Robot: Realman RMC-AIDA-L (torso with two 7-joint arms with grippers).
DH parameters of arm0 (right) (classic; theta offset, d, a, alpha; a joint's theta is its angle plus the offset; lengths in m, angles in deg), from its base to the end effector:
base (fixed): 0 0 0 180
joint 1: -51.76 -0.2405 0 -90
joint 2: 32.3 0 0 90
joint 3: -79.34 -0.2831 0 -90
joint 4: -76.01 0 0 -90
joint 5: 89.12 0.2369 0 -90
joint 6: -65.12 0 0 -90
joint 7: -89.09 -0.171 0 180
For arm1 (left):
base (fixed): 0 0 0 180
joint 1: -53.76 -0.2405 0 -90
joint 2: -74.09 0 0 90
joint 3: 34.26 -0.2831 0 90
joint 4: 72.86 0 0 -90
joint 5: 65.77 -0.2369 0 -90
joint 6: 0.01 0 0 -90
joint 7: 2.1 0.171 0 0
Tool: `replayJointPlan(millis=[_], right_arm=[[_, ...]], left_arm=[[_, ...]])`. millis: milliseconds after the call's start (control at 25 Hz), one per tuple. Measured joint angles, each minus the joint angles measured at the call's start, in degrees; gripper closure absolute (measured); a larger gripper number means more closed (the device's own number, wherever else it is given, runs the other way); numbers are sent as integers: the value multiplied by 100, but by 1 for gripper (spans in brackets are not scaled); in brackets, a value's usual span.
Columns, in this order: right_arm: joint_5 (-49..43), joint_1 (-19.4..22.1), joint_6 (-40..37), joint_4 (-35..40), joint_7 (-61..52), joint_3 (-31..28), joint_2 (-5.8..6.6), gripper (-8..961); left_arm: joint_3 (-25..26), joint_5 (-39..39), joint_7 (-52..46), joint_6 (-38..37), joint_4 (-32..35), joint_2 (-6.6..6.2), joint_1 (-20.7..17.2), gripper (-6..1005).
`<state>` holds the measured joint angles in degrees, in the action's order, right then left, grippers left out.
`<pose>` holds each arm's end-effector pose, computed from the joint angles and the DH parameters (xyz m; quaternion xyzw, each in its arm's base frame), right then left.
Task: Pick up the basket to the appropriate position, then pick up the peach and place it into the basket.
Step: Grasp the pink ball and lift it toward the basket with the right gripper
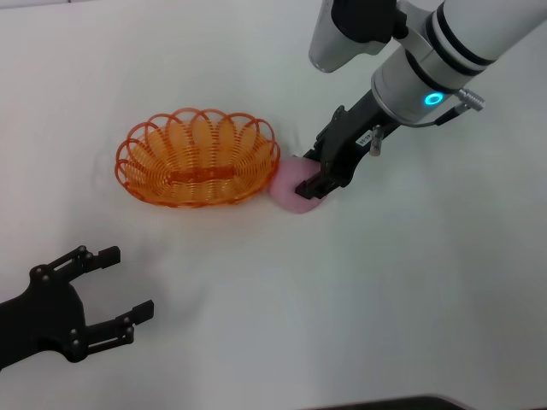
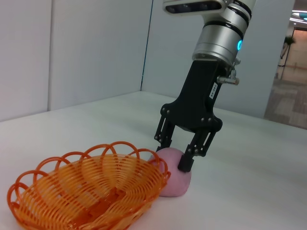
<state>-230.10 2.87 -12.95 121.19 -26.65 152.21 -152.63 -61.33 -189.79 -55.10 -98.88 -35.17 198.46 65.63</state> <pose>0.2019 0.4261 -0.1070 -0.9733 0.1706 -0.1443 0.0523 -0.3706 0.2304 -0.0590 -0.9361 -0.1838 -0.2442 0.1738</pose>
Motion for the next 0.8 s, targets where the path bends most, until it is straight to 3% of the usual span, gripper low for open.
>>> replayJointPlan(millis=[400,800], right_arm=[[-5,28,-11,3,-3,52,0,674],[-157,178,-517,390,-159,21,42,708]], left_arm=[[0,0,0,2,1,0,1,127],[0,0,0,-14,-9,0,9,126]])
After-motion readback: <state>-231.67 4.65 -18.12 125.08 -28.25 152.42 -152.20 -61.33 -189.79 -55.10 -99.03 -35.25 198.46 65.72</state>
